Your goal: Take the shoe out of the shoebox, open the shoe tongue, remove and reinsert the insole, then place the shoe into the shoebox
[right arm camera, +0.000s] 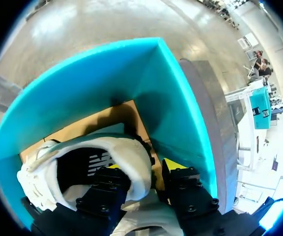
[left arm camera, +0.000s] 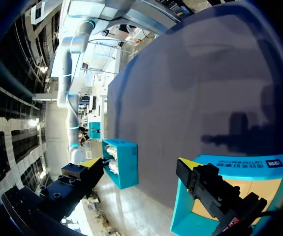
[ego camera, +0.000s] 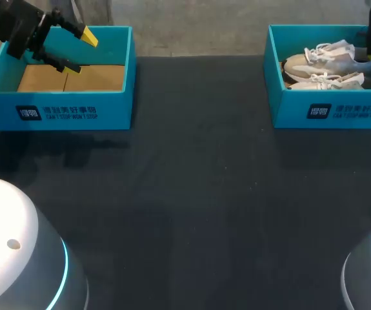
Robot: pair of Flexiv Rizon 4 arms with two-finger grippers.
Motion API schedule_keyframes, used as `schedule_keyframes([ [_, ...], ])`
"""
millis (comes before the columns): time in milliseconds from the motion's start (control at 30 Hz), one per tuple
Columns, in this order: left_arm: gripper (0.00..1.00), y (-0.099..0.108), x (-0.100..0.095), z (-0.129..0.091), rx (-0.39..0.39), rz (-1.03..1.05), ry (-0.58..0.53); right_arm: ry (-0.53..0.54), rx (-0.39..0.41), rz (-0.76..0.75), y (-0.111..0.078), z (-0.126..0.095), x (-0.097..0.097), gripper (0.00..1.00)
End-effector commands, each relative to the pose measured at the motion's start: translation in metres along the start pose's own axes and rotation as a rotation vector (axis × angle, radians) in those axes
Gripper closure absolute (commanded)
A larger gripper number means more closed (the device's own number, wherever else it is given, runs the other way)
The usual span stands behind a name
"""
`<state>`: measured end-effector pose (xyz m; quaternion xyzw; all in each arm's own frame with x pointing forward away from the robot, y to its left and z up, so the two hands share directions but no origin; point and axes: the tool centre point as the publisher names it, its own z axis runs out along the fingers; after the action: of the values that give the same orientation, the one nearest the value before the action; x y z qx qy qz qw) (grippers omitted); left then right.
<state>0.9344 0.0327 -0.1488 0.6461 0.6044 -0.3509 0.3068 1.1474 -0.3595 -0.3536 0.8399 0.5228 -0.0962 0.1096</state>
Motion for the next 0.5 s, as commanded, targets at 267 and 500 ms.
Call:
schedule_keyframes([
  [267, 0.0, 0.0, 0.0, 0.0, 0.0, 0.0, 0.003, 0.027, -0.038, 0.027, -0.011, -0.038, -0.009, 0.58],
  [500, 0.0, 0.0, 0.0, 0.0, 0.0, 0.0, 0.003, 0.089, -0.073, 0.034, -0.028, -0.072, -0.012, 0.56],
])
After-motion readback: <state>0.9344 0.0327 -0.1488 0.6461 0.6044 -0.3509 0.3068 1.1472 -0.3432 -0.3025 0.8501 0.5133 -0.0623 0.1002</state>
